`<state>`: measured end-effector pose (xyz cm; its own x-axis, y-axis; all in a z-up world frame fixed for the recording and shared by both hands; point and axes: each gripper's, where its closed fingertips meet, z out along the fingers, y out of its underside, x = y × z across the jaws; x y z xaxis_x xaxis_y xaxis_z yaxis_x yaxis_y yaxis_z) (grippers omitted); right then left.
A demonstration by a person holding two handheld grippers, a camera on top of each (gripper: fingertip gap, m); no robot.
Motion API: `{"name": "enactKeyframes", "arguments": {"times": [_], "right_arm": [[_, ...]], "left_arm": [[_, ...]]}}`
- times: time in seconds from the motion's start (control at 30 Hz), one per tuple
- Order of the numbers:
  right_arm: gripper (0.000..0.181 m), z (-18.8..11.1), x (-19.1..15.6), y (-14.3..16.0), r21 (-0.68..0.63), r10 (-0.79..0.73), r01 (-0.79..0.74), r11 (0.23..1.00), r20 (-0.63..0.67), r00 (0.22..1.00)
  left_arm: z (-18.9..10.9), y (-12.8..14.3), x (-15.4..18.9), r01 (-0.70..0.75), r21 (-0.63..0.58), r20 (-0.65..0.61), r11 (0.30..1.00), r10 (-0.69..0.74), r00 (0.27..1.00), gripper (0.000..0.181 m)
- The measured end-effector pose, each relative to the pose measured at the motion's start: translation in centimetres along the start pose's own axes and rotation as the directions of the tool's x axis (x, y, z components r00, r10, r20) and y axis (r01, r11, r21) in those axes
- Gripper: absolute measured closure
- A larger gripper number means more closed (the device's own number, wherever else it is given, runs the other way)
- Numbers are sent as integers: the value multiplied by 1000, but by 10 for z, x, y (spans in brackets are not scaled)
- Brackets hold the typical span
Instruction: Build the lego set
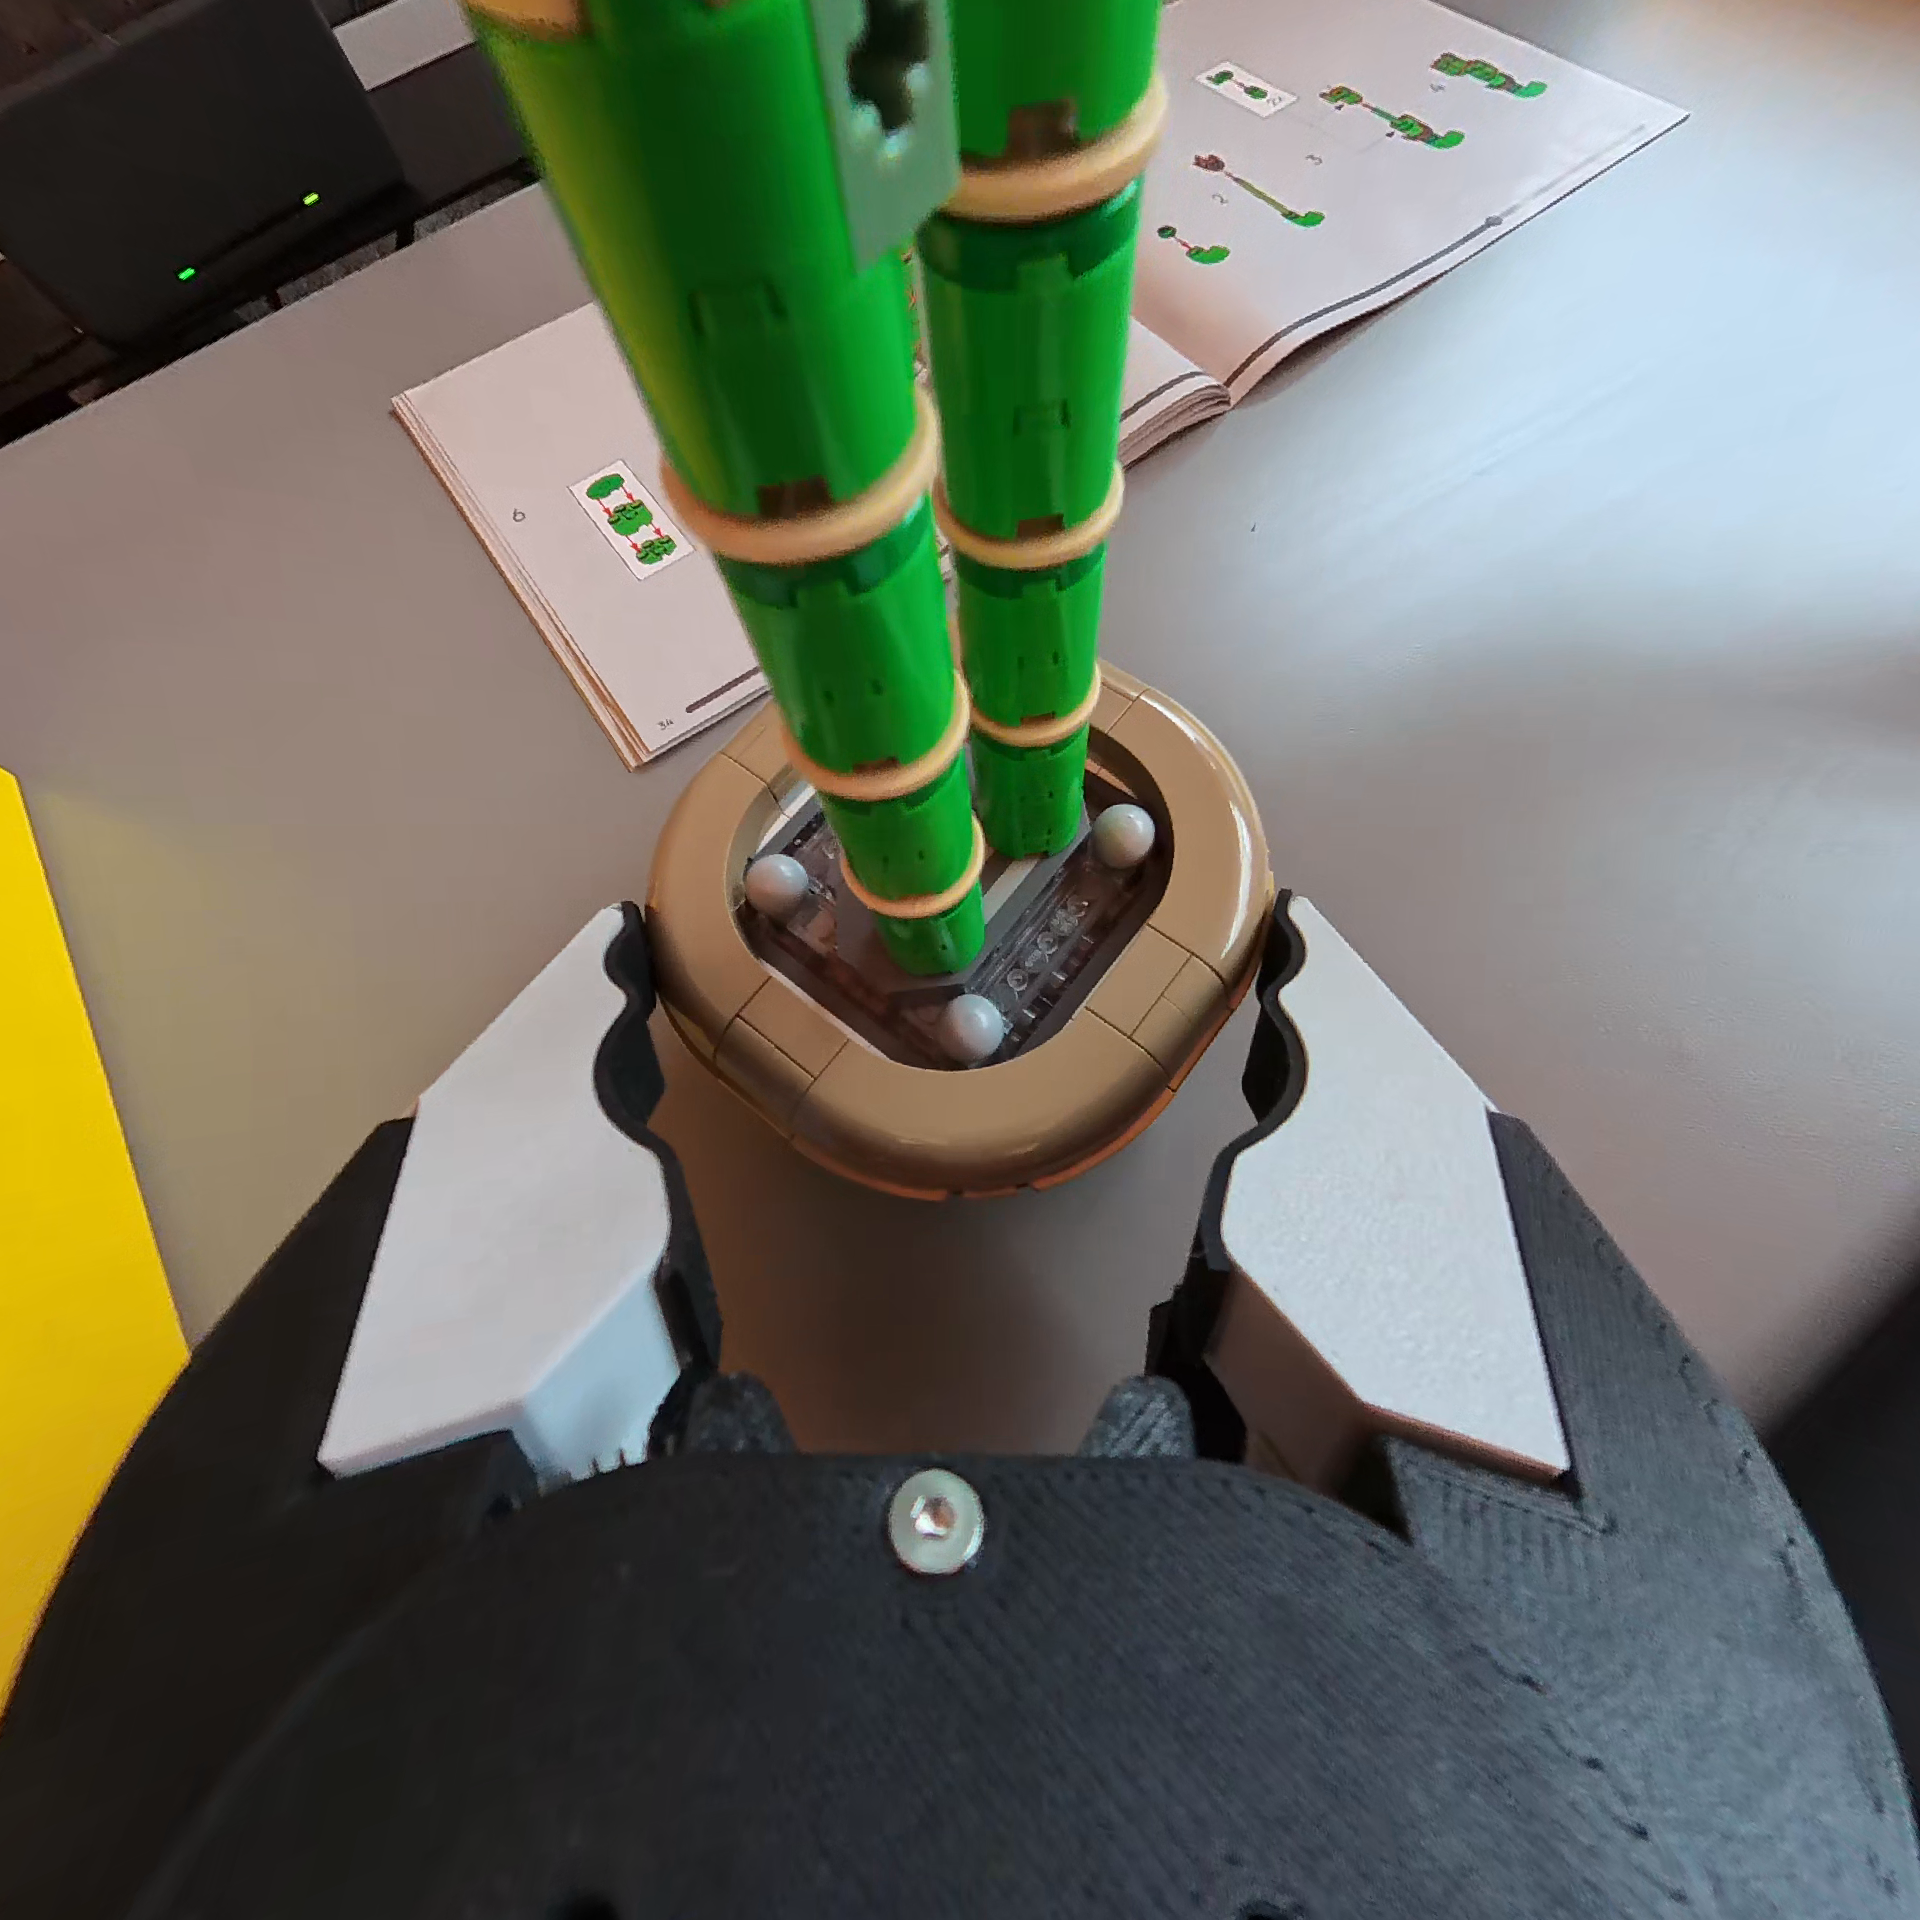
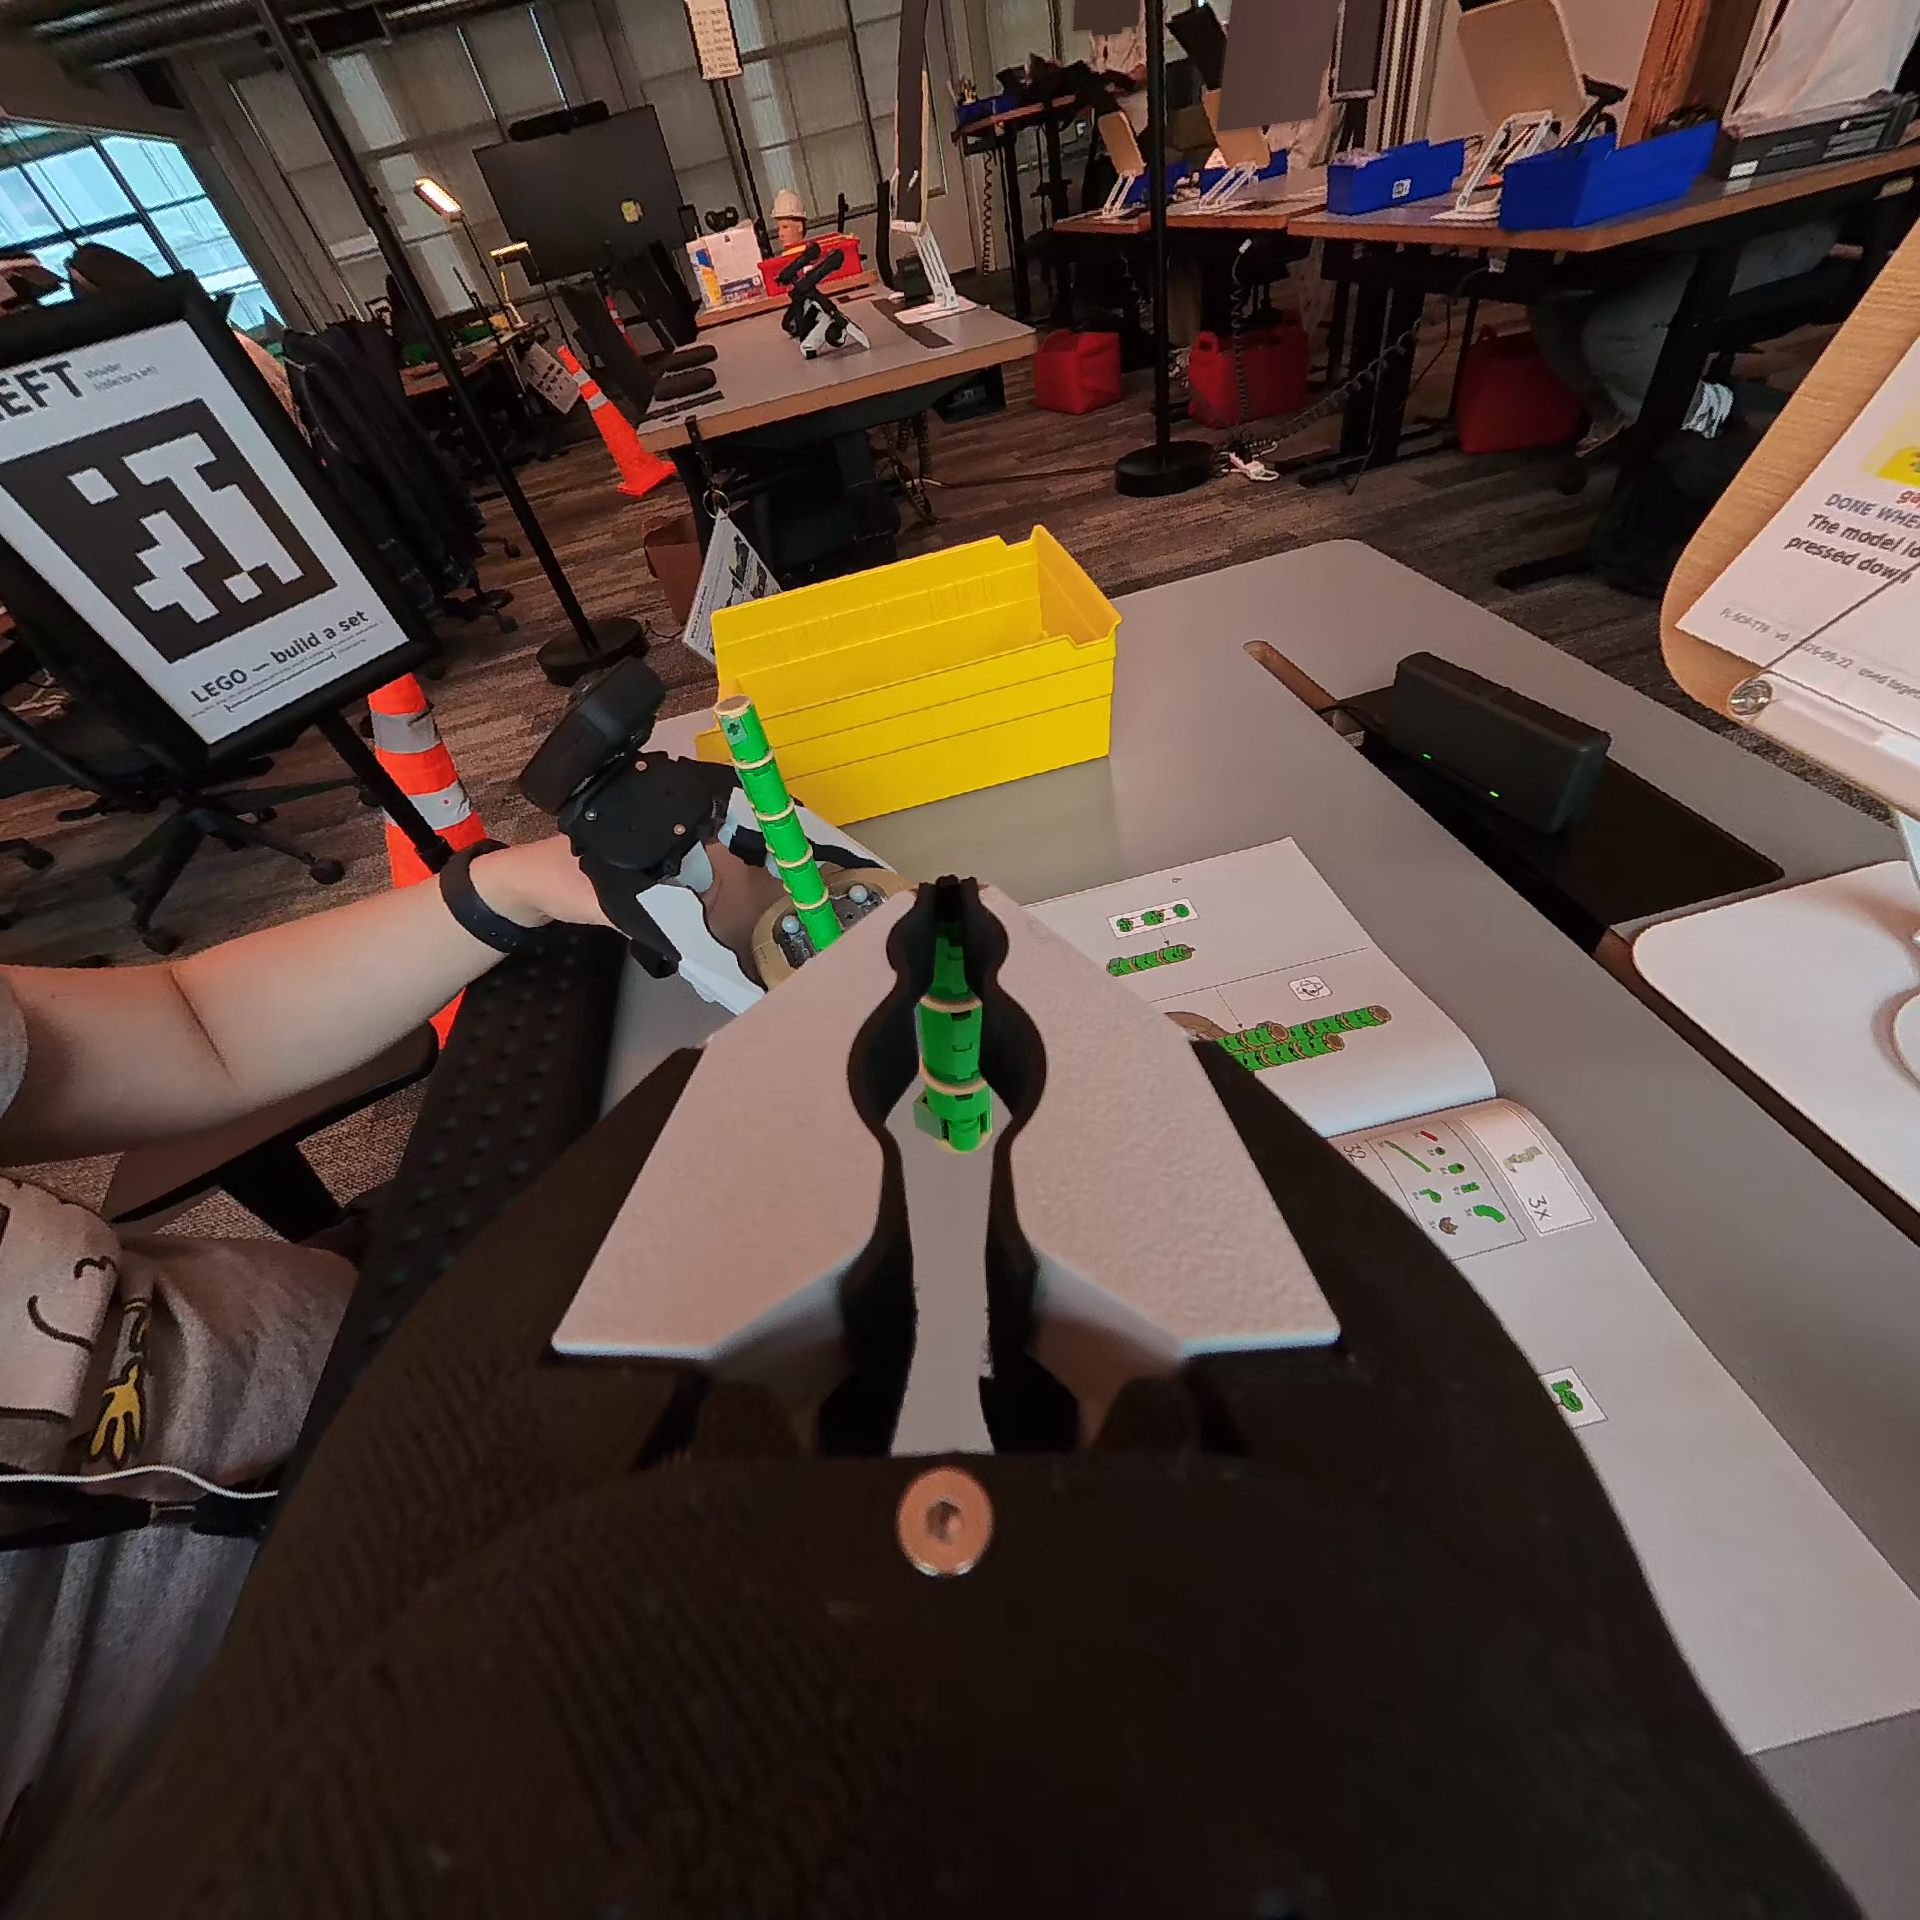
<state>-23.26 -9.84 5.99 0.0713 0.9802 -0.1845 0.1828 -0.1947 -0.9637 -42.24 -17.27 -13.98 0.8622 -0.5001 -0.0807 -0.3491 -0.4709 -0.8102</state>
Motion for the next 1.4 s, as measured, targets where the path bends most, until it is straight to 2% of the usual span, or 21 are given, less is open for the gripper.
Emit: {"name": "enactKeyframes", "arguments": {"times": [0.17,0.3,0.47,0.57,0.7,0.87,1.1,1.4], "right_arm": [[178,0,1,1,-3,3,-3,1000,-3,1000],[178,0,2,2,-8,3,-3,1000,-7,1000],[178,0,5,3,-7,10,-10,1000,-10,1000],[178,1,4,4,-12,7,-8,1000,-9,1000],[178,2,2,4,-15,2,-2,1000,-8,1000],[178,0,4,3,-9,5,-5,1000,-8,1000],[178,-2,5,1,-1,8,-8,1000,-8,1000],[178,-3,4,1,0,6,-6,1000,-6,1000]], "left_arm": [[-3,-2,2,-3,6,-45,1000,4,999,64],[-18,-16,3,-1,16,-102,1000,3,995,65],[-36,-25,-6,-143,-44,-109,989,138,985,60],[-36,-25,-5,-200,-88,-159,976,184,970,59],[-30,-22,1,-195,-119,-261,973,159,952,59],[-24,-14,5,-240,-165,-322,957,178,930,60],[-17,-1,6,-332,-230,-328,915,248,912,64],[-10,0,4,-314,-214,-284,925,249,926,72]]}}
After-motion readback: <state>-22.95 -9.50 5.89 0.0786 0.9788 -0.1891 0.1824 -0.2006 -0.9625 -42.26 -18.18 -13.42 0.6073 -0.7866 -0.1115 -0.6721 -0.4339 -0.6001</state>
